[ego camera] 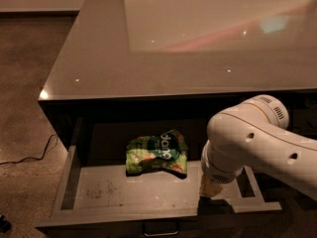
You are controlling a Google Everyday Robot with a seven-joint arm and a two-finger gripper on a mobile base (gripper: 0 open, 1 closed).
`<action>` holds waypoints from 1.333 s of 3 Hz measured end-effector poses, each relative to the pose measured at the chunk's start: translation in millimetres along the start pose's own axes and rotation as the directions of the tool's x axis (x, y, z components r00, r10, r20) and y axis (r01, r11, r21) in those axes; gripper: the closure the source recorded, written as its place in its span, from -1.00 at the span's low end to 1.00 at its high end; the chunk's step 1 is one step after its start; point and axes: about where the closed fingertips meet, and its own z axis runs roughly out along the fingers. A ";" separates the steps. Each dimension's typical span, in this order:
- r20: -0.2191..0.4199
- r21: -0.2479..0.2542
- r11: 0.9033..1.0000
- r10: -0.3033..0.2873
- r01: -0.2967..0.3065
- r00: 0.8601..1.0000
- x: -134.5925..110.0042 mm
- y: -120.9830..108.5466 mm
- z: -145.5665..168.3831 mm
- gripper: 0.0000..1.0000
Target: Open top drawer
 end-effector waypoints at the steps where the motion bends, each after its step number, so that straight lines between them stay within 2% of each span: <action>1: -0.005 0.011 1.000 -0.001 0.001 1.000 -3.6 -4.0 3.8 0.30; 2: -0.032 -0.011 1.000 0.003 -0.004 0.999 -0.1 1.3 19.3 0.92; 3: -0.050 -0.036 0.999 0.008 -0.010 0.999 5.1 7.0 30.5 1.00; 4: -0.074 -0.081 0.997 0.012 -0.018 0.997 15.0 19.3 47.5 1.00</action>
Offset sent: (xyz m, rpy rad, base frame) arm 0.0032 0.0033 -0.0274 -0.0368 0.0279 -0.0102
